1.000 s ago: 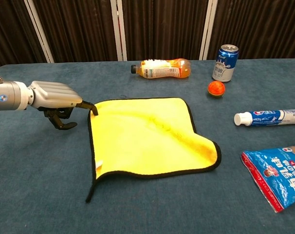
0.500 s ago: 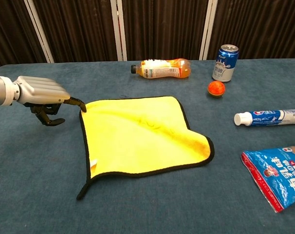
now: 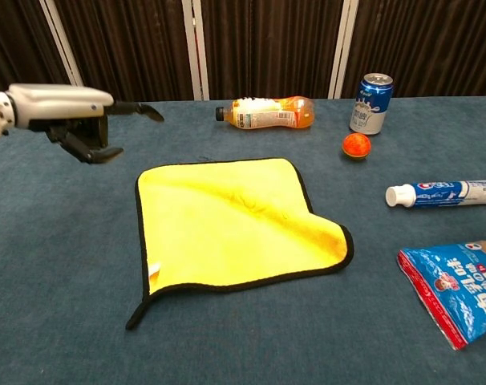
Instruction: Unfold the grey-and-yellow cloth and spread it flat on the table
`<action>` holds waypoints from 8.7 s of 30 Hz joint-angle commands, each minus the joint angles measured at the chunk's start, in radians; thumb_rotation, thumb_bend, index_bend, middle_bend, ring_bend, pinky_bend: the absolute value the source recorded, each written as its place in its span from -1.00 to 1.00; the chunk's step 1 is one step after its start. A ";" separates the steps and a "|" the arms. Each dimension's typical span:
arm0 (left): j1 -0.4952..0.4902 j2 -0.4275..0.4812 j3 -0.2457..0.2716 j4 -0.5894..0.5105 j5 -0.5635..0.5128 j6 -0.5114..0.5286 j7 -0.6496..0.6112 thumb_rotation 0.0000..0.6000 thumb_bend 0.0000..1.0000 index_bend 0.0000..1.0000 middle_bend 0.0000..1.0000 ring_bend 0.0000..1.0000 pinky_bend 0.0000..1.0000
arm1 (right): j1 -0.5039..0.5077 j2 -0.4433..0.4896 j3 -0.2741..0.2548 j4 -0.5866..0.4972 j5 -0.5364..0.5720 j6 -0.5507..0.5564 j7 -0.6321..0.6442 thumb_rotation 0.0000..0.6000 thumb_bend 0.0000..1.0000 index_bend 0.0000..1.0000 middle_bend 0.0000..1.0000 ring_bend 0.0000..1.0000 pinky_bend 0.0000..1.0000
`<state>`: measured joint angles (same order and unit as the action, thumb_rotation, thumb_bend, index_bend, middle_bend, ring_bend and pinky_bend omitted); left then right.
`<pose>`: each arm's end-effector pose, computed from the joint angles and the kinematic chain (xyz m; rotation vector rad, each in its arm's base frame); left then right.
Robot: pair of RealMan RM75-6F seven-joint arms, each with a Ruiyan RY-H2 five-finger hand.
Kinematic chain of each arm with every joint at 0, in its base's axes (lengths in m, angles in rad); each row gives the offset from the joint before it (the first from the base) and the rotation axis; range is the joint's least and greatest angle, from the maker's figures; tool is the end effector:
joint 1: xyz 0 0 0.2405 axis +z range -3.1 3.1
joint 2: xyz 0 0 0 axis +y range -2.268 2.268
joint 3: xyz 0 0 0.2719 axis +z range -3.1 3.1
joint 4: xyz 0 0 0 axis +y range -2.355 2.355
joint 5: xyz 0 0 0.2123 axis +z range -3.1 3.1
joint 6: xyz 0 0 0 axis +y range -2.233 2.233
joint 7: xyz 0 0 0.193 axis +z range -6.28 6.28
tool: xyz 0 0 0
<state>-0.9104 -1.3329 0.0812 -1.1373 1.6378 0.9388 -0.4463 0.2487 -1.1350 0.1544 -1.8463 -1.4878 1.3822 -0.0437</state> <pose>-0.1802 0.4448 0.0313 -2.1857 -0.7930 -0.9193 -0.2241 -0.2881 0.1415 1.4545 -0.9666 1.1991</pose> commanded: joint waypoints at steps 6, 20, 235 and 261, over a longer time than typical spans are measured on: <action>0.093 0.163 -0.087 -0.151 -0.129 0.105 0.103 0.88 -0.21 -0.95 0.45 0.43 0.80 | 0.150 -0.032 0.042 -0.115 0.187 -0.227 -0.245 1.00 0.10 -0.41 0.85 0.67 0.73; 0.309 0.233 -0.233 -0.460 -0.573 0.335 0.577 0.82 -0.46 -1.00 -0.57 -0.55 -0.04 | 0.384 -0.235 0.000 -0.068 0.512 -0.454 -0.553 1.00 0.54 -0.38 1.00 1.00 1.00; -0.078 -0.199 -0.148 -0.009 -0.321 -0.347 0.643 0.95 -0.46 -1.00 1.00 0.85 0.75 | 0.196 0.024 -0.003 0.045 0.203 0.062 -0.229 1.00 -0.42 -0.99 0.45 -0.11 -0.25; -0.142 -0.253 -0.128 0.185 -0.354 -0.571 0.519 0.93 -0.46 -1.00 1.00 0.87 0.75 | 0.171 0.018 0.039 0.111 0.188 0.015 -0.174 1.00 -0.42 -1.00 0.44 -0.10 -0.25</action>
<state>-1.0523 -1.5897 -0.0471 -0.9559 1.2858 0.3696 0.0739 0.4200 -1.1162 0.1914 -1.7368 -1.3002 1.3985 -0.2197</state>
